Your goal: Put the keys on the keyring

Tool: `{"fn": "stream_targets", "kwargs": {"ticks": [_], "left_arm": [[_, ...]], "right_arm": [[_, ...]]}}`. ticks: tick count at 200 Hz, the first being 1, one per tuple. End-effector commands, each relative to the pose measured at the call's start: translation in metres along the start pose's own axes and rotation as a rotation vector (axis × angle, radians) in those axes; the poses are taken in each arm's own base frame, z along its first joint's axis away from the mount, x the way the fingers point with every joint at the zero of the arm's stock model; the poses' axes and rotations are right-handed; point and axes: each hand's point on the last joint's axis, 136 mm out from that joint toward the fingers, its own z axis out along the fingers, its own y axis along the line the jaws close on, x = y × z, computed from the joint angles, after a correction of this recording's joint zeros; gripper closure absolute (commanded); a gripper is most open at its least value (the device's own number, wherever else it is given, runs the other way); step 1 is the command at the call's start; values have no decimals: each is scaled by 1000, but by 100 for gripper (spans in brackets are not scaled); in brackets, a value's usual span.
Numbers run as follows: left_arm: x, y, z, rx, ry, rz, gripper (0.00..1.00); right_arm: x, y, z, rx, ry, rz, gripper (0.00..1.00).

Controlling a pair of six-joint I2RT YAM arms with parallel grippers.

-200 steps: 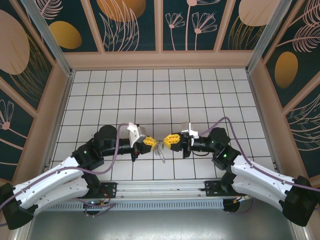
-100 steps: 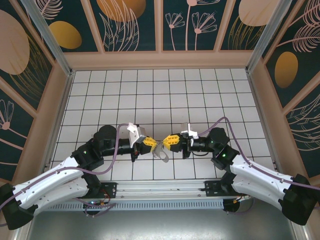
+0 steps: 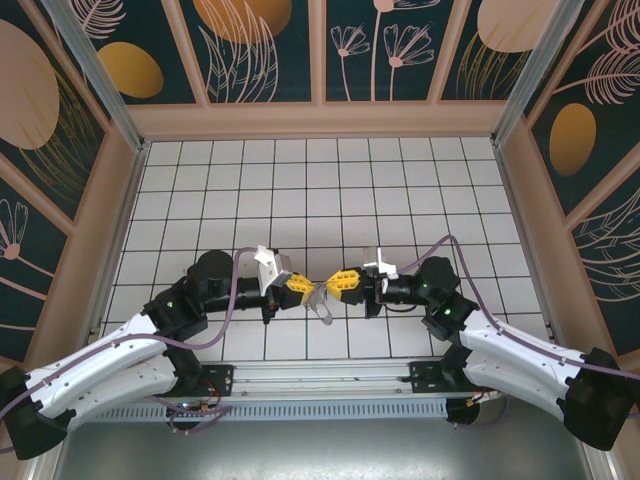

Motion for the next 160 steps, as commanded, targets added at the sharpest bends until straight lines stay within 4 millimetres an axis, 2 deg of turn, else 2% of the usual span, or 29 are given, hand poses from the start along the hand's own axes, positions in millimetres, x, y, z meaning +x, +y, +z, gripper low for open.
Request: {"fn": "stream_targets", "kwargs": {"ticks": [1, 160], "left_arm": [[-20, -10, -4, 37, -60, 45, 100], [-20, -11, -4, 42, -62, 49, 100]], "right_arm": [[-7, -1, -2, 6, -36, -15, 100], [2, 3, 2, -28, -15, 5, 100]]}}
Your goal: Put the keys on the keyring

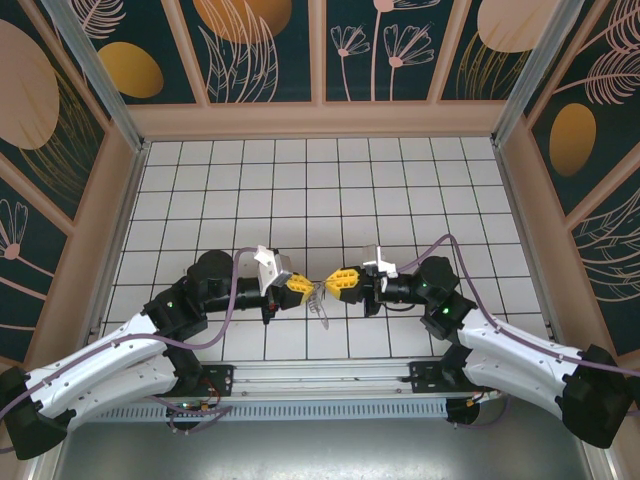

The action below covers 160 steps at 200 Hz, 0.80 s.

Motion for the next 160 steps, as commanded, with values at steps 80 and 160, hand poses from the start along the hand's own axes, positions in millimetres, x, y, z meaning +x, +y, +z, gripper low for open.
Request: {"fn": "stream_targets", "kwargs": {"ticks": [80, 160], "left_arm": [[-22, -11, -5, 41, -66, 53, 100], [-20, -9, -3, 32, -51, 49, 100]], "right_arm": [[5, 9, 3, -62, 3, 7, 100], [-3, 15, 6, -93, -4, -16, 100]]}}
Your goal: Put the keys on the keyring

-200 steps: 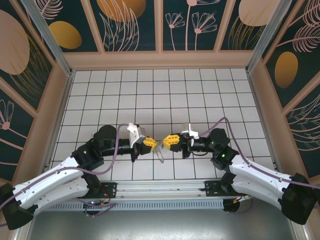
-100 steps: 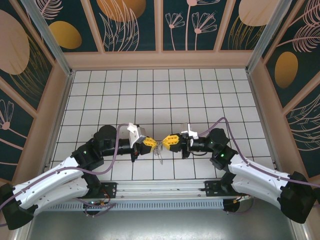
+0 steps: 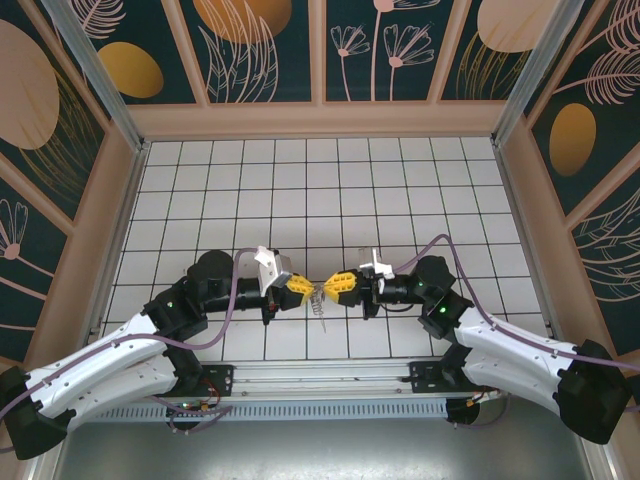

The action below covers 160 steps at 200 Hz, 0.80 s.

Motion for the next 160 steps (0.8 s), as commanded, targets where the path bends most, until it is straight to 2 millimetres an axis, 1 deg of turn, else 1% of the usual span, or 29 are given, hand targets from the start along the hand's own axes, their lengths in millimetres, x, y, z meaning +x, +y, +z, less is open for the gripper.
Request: {"fn": "stream_targets", "kwargs": {"ticks": [1, 78, 108, 160], "left_arm": [[-20, -7, -3, 22, -52, 49, 100], [-18, -4, 0, 12, -23, 45, 100], [-16, -4, 1, 15, -19, 42, 100], [-15, -3, 1, 11, -12, 35, 100]], "right_arm": [[-13, 9, 3, -45, -27, -35, 100], [-18, 10, 8, -51, -8, -62, 100], [-13, 9, 10, -38, 17, -70, 100], [-18, 13, 12, -46, 18, -98, 100]]}}
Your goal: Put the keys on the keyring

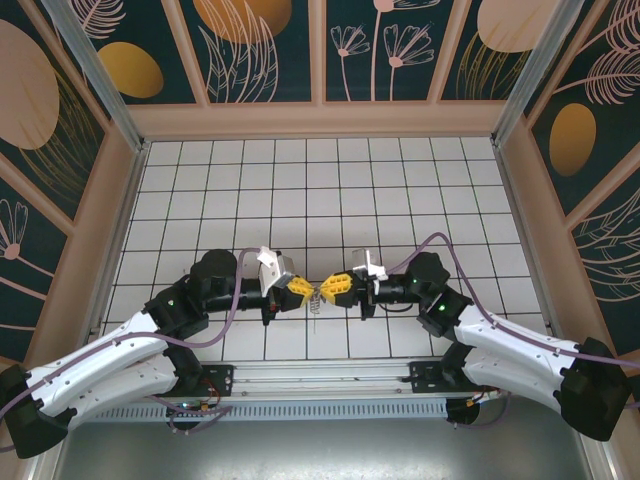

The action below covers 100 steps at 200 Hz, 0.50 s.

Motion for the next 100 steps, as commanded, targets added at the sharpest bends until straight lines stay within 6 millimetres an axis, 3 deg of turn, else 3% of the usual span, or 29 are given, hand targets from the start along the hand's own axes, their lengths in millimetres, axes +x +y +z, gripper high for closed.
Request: {"fn": "stream_targets", "kwargs": {"ticks": [1, 100], "left_arm": [[-24, -4, -2, 8, -58, 49, 100], [-24, -3, -2, 1, -51, 47, 100]], "right_arm": [[-25, 12, 4, -40, -42, -75, 100], [-30, 15, 5, -51, -38, -99, 100]]}}
